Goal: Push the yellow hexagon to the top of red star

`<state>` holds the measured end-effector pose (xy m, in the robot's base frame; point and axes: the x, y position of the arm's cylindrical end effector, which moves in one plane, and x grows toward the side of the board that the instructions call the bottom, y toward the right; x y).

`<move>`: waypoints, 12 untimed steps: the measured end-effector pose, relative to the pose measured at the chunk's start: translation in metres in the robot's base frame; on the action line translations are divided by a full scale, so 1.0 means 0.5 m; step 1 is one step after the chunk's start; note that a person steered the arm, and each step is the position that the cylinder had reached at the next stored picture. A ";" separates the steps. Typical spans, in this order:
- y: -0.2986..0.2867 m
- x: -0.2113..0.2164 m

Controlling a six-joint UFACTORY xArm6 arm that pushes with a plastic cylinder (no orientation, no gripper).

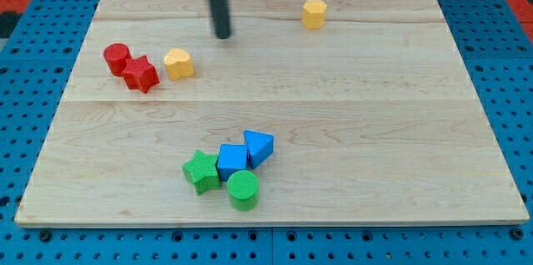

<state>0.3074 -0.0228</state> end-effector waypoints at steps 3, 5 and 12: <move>0.310 -0.157; 0.115 -0.042; -0.329 0.053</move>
<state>0.3337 -0.1874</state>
